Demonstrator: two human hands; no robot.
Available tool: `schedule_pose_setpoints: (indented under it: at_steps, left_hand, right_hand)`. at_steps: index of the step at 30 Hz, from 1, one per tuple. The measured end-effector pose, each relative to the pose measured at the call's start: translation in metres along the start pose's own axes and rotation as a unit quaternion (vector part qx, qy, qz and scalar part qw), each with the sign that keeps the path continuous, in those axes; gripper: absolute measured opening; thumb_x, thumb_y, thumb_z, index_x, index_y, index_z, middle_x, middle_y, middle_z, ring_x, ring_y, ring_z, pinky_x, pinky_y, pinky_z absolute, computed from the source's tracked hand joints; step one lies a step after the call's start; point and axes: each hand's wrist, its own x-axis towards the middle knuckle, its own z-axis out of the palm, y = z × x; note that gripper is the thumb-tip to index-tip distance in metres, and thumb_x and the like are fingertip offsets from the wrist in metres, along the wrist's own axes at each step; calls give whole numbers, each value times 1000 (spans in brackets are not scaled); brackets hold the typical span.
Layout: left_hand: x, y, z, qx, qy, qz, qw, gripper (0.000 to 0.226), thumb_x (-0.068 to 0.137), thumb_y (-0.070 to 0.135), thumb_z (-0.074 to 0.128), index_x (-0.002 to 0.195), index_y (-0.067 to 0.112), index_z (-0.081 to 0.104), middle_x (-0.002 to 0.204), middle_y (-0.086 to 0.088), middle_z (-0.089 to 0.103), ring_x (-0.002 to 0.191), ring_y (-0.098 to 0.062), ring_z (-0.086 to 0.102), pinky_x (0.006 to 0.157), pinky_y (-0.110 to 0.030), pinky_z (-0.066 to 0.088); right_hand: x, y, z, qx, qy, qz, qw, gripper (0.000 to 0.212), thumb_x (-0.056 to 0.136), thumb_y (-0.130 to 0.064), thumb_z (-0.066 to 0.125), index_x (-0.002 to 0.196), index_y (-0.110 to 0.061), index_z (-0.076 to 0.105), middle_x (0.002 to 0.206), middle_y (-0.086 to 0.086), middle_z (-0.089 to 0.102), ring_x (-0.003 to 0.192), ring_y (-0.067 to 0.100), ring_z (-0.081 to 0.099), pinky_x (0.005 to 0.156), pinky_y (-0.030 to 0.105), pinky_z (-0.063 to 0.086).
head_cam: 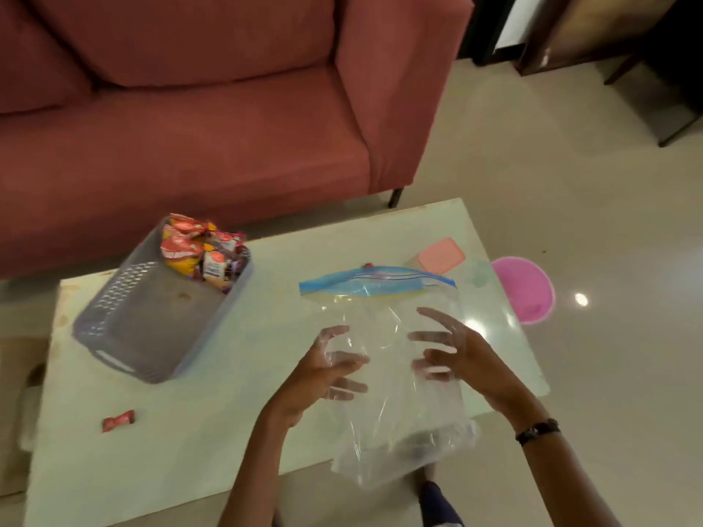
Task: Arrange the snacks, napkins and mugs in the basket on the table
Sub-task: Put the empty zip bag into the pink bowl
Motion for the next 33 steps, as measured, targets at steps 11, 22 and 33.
schedule_pose_setpoints:
  at_steps: [11,22,33]
  left_hand:
    - [154,-9,238,73,-41,6,996,57,87,9,49,132,41,35,120,0,63,89,-19,66,80,-36,56]
    - [222,-5,254,93,58,29,994,28,93,20,50,121,26,49,123,7,60,101,0,56,78,-7,41]
    - [322,-12,271,87,38,100,990,22,94,20,49,106,38,53,114,12,64,103,-11,61,82,-19,47]
  right_hand:
    - [11,48,-188,-136,109,33,984,50,82,8,61,120,-25,57,96,8,70,71,21,72,65,36,61]
    - [136,93,-334,-117,429,-35,895,49,91,0,49,138,-10,42,88,8,66,79,29,71,79,42,57]
    - [268,195,-340,-233,427,12,874,60,87,13,34,144,-6,28,129,23,51,80,35,60,88,53,50]
